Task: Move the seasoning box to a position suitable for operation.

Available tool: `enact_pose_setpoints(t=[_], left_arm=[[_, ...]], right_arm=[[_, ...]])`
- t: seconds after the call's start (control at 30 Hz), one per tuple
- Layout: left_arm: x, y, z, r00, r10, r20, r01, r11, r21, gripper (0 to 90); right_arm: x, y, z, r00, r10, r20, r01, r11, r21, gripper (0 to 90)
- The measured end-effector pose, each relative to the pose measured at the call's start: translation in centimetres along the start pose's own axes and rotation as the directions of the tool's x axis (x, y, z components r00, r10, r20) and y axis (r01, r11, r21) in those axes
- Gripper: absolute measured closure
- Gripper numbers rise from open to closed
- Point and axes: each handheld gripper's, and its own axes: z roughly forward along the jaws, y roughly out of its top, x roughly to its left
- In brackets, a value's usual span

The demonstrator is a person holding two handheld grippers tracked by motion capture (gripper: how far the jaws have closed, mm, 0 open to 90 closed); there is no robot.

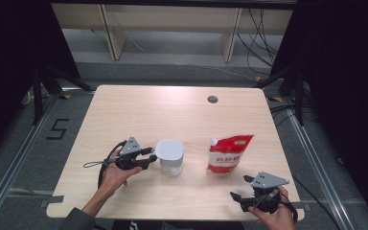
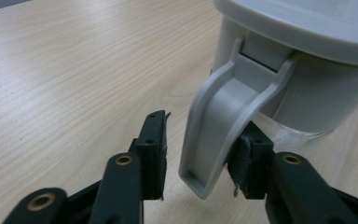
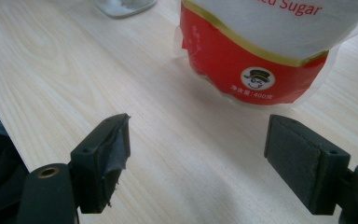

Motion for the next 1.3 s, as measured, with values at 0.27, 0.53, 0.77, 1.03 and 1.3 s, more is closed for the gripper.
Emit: enact_pose_setpoints(t=[0.27,0.53,0.77,1.03,1.3], left_arm=[[-0.4,0.1,-0.1,0.9975,0.071,0.0,-0.071,0.9973,0.017,70.4],[-1.9,-0.3,-0.8,0.9956,0.086,0.037,-0.087,0.996,0.021,70.2],[-4.3,-0.8,-1.7,0.9938,0.09,0.066,-0.093,0.995,0.036,70.1],[-5.7,-1.0,-2.0,0.9953,0.078,0.057,-0.081,0.9959,0.042,69.9],[-6.6,-1.0,-1.8,0.9934,0.083,0.08,-0.085,0.9959,0.029,69.6]], right_arm=[[0.0,0.0,0.1,0.9999,-0.017,0.001,0.017,1.0,-0.008,23.9],[0.1,0.0,0.1,1.0,-0.005,-0.002,0.005,1.0,-0.009,24.1],[0.1,0.0,0.0,0.9999,-0.01,-0.006,0.01,1.0,-0.004,24.3],[0.2,0.1,0.2,0.9999,-0.013,-0.01,0.013,1.0,-0.004,24.5],[0.4,0.1,0.3,0.9997,-0.018,-0.014,0.018,1.0,-0.004,24.4]])
